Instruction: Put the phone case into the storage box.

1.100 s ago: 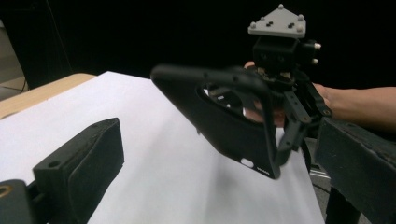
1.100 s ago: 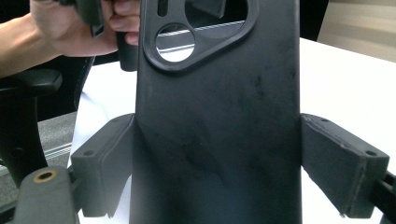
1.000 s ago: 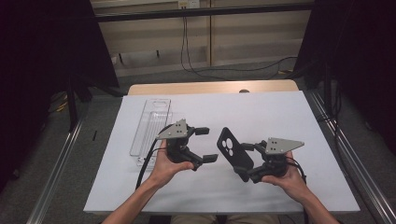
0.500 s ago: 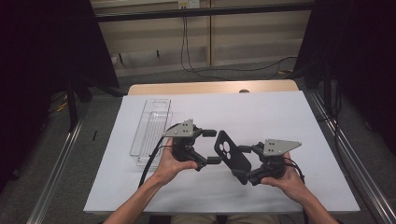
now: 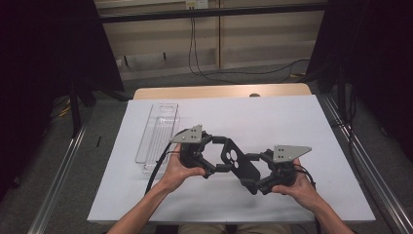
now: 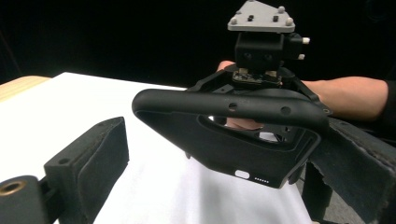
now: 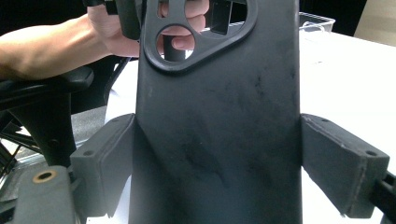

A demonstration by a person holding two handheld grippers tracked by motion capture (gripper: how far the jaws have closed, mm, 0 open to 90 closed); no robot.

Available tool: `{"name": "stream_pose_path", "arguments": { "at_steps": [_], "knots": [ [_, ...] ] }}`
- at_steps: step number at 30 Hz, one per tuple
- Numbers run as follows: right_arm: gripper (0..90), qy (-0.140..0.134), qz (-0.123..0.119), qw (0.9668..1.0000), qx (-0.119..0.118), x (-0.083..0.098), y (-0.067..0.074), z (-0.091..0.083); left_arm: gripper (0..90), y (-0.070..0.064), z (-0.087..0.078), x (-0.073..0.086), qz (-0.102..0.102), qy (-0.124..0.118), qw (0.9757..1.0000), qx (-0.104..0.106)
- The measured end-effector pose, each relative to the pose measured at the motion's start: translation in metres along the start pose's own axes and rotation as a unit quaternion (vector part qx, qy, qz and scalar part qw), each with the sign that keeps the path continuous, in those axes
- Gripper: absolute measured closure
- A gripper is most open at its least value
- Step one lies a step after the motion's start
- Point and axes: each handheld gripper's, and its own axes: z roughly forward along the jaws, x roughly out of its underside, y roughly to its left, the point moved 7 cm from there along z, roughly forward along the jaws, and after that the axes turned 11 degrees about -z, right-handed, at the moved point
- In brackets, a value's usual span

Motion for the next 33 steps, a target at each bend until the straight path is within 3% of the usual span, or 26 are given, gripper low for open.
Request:
{"name": "stream_pose_path", "arguments": {
  "at_steps": [11,12,22,30,33],
  "knots": [
    [13.7,0.001,-0.004,0.9998,-0.017,-0.0004,0.0046,0.0029,8.6,-0.0051,0.0043,0.0004,0.018,-0.005,0.9997,0.014],
    [13.7,0.000,-0.003,0.9998,-0.019,-0.0004,0.0052,0.0031,8.6,-0.0057,0.0052,-0.0007,0.017,-0.016,0.9996,0.012],
    [13.9,-0.006,0.006,0.9997,-0.024,-0.0003,0.0047,0.0035,7.3,-0.0083,0.0054,0.0000,0.013,-0.013,0.9997,0.017],
    [14.0,0.005,-0.002,0.9997,-0.024,0.0023,0.0061,0.0065,10.8,-0.0087,0.0044,0.0001,0.016,-0.005,0.9997,0.018],
    [14.0,0.004,-0.005,0.9997,-0.023,0.0018,0.0060,0.0069,11.5,-0.0087,0.0043,-0.0003,0.008,-0.009,0.9997,0.020]
  ]
}}
